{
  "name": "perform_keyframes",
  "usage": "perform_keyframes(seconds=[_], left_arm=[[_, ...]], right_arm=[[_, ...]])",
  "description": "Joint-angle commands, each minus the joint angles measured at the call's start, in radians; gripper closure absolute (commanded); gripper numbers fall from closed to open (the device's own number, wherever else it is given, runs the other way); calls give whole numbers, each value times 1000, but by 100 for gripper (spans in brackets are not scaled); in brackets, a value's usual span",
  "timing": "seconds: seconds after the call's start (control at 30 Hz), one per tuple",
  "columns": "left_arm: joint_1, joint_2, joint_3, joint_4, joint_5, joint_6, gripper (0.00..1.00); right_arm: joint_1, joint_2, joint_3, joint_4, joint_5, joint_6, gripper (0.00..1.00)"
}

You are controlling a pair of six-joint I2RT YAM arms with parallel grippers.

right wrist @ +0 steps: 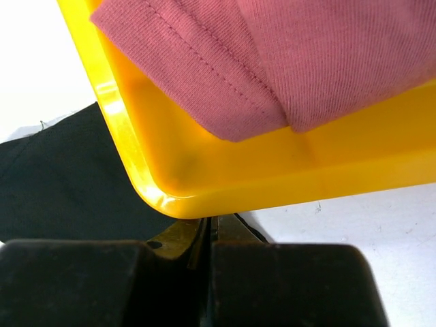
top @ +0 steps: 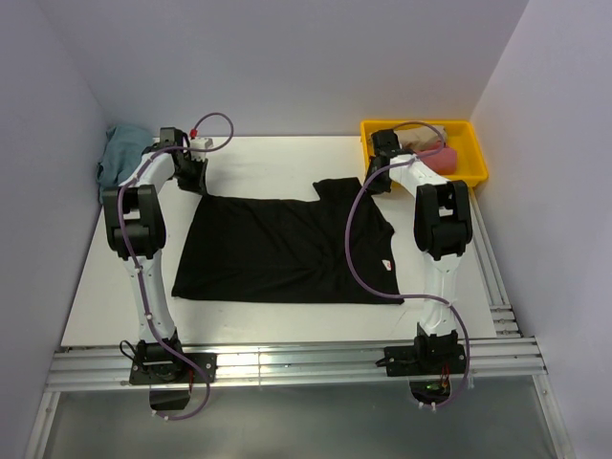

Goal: Roll the t-shirts
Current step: Fold the tshirt

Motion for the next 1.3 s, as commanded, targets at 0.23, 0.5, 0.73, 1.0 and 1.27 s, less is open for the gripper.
perform_keyframes(seconds=[0.23, 0.5, 0.73, 1.0, 1.27], left_arm=[[-3, -119, -40, 46, -40, -7, 100], [-3, -164, -51, 37, -30, -1, 100], [-3, -237, -86, -15, -24, 37, 100], [5, -374, -226, -66, -26, 103, 100], [6, -484, -325, -107, -18, 145, 100]], right_arm=[[4, -164, -60, 69, 22, 9, 100], [9, -245, -106, 67, 28, 13, 100], [15, -328, -213, 80, 31, 23, 100], [29, -489, -371, 103, 37, 44, 100], [50, -658, -525, 84, 60, 64, 100]])
